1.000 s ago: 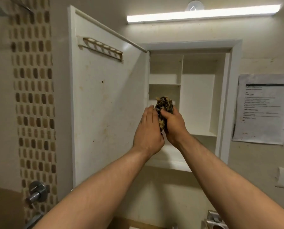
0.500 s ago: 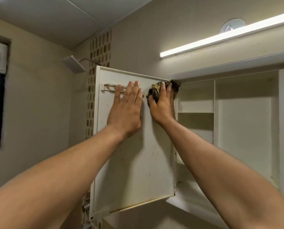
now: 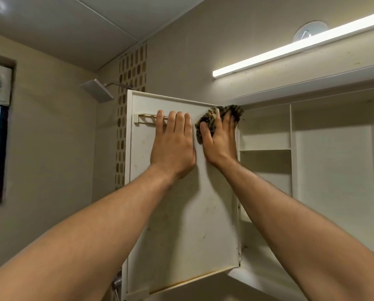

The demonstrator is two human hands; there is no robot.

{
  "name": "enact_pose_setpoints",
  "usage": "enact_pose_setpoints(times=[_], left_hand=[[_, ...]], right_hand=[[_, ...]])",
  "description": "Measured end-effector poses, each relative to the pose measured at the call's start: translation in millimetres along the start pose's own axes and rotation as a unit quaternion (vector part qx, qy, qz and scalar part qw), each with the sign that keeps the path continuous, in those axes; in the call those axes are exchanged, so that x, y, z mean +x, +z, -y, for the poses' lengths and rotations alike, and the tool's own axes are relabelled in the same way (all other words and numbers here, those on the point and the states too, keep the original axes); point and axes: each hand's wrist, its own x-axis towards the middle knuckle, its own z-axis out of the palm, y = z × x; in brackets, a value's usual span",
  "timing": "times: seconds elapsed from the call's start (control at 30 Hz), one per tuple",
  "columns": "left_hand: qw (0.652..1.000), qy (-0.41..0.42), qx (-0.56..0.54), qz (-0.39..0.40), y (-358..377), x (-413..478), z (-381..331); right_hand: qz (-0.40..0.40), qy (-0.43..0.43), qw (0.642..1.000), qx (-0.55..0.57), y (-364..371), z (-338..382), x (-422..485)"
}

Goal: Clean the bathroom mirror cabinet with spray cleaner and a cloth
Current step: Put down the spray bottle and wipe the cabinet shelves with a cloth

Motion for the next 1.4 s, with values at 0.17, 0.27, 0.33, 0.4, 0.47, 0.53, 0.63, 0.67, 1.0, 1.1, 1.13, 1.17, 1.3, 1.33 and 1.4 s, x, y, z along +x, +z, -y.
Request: enact_pose_setpoints(times=[0.17, 0.27, 0.33, 0.4, 0.47, 0.53, 0.63, 0.67, 1.0, 1.1, 1.13, 1.17, 1.3, 1.33, 1.4], left_hand=[[1.0, 0.007, 0.001, 0.004, 3.3, -0.2, 5.3], [1.0, 0.015, -0.016, 0.008, 2.7, -1.8, 7.3], [0.999, 0.013, -0.03, 0.005, 0.8, -2.2, 7.0], [0.999, 0.01, -0.03, 0.003, 0.1, -2.7, 6.1], [1.0, 0.01, -0.028, 0.0, 0.3, -2.9, 5.2], [1.0, 0.01, -0.025, -0.003, 0.8, -3.4, 5.4], [0.999, 0.011, -0.029, -0.006, 1.6, -3.1, 8.0], [1.0, 0.014, -0.028, -0.003, 2.0, -3.6, 9.3], [1.0, -0.003, -0.024, 0.006, -0.3, -5.4, 2.4], [1.0, -0.001, -0.023, 0.006, -0.7, -5.2, 4.6], [1.0, 0.003, -0.025, 0.008, -1.5, -6.1, 6.1], [1.0, 0.008, -0.028, 0.007, -2.4, -6.5, 7.0], [0.999, 0.016, -0.052, -0.001, -5.7, -6.2, 10.0], [0.998, 0.015, -0.056, -0.004, -5.6, -5.9, 11.1], [0.998, 0.02, -0.065, -0.005, -4.0, -5.5, 14.0]], right_hand=[[0.059, -0.203, 0.976, -0.057, 2.6, -9.9, -28.4], [0.086, -0.24, 0.952, -0.17, -5.2, -46.9, -49.6], [0.053, -0.167, 0.959, -0.223, -8.9, -58.1, -52.2], [0.021, -0.084, 0.967, -0.239, -9.2, -50.9, -39.2], [0.004, -0.034, 0.981, -0.188, -4.4, -26.5, -15.5], [-0.001, -0.006, 0.994, -0.106, 3.8, 0.9, 4.2], [0.001, -0.112, 0.99, -0.084, 9.5, 5.4, -5.7], [0.017, -0.175, 0.979, -0.101, 8.2, -3.7, -18.1], [-0.026, -0.02, 0.989, -0.144, 4.3, -3.9, -4.9], [-0.044, 0.023, 0.993, -0.105, 14.3, 14.4, 5.0], [-0.05, 0.021, 0.992, -0.113, 14.3, 12.4, -3.2], [-0.057, 0.012, 0.99, -0.13, 11.8, 6.7, -14.3], [-0.048, 0.005, 0.982, -0.181, -0.7, -19.3, -41.4], [-0.052, 0.013, 0.984, -0.172, -0.7, -17.9, -35.3], [-0.075, 0.051, 0.99, -0.109, 2.4, -2.7, -15.1]])
